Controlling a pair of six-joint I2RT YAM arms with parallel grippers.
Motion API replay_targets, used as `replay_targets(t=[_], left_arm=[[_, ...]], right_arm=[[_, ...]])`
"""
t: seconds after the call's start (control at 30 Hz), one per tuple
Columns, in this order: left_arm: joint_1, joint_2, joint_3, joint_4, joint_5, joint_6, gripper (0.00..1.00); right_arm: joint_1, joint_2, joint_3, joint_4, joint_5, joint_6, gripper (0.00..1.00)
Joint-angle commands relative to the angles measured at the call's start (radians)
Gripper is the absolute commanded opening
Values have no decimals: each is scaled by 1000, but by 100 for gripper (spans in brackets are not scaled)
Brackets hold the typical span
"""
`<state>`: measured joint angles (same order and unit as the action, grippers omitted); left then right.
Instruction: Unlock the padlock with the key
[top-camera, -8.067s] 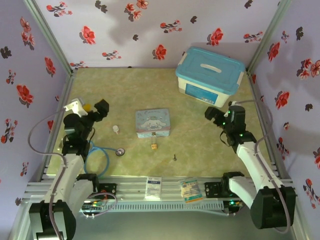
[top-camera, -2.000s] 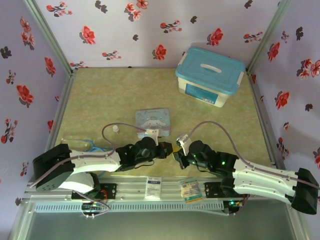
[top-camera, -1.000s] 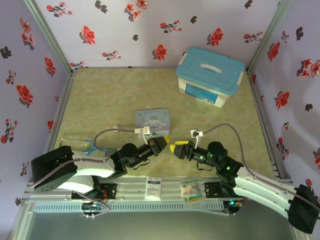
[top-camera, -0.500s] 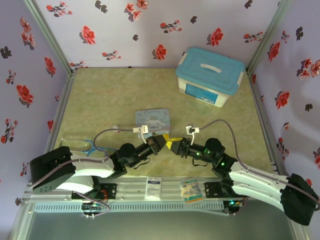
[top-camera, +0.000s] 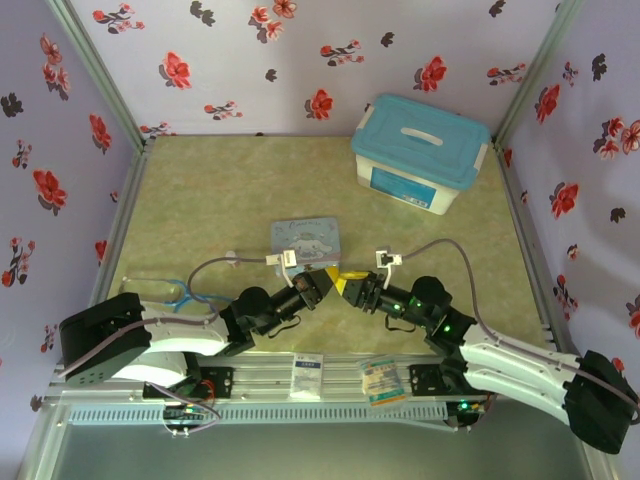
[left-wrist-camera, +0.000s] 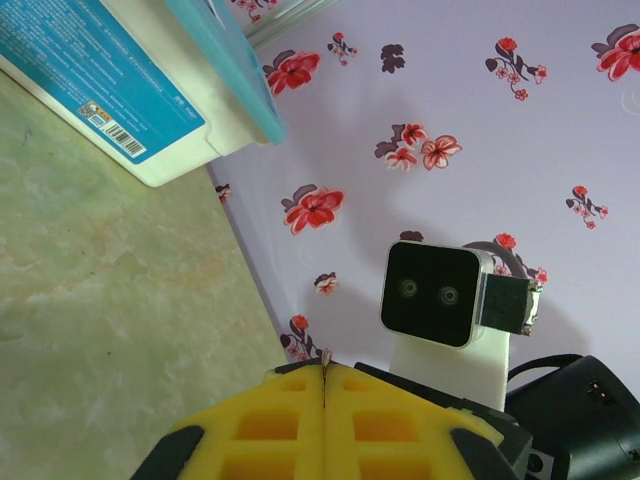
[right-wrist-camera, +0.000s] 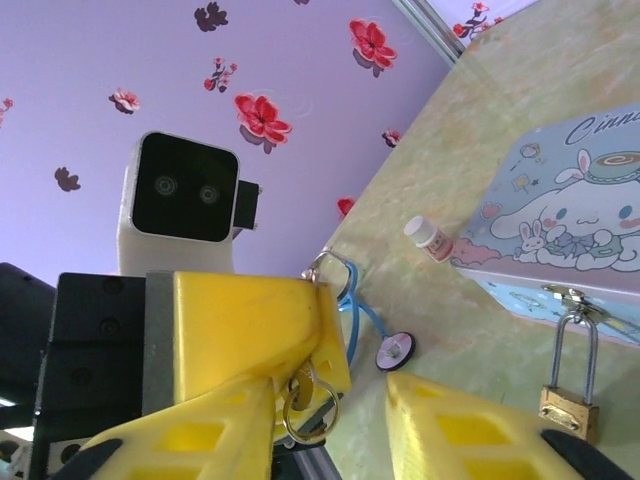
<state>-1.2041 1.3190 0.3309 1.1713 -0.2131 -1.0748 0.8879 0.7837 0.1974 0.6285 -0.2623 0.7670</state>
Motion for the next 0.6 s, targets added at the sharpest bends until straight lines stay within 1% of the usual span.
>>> replay_targets(t=[0.0, 0.1, 0.17, 0.33, 0.4, 0.57], left_arm=[[-8, 5, 23, 24, -6, -1, 0], [-8, 9, 29, 26, -6, 3, 0], [-8, -3, 30, 17, -5, 14, 0], [-16, 17, 35, 12, -6, -5, 0], [-27, 25, 44, 6, -13, 8, 0], [-39, 38, 57, 18, -20, 16, 0]], right_arm=[[-3, 3, 38, -36, -3, -48, 39], [-2, 10, 52, -46, -30, -77, 43], [-3, -2, 63, -73, -26, -87, 43], [-4, -47, 53, -90, 23, -115, 38], [-4, -48, 62, -105, 19, -138, 37], [-4, -2, 154, -246, -42, -216, 38]])
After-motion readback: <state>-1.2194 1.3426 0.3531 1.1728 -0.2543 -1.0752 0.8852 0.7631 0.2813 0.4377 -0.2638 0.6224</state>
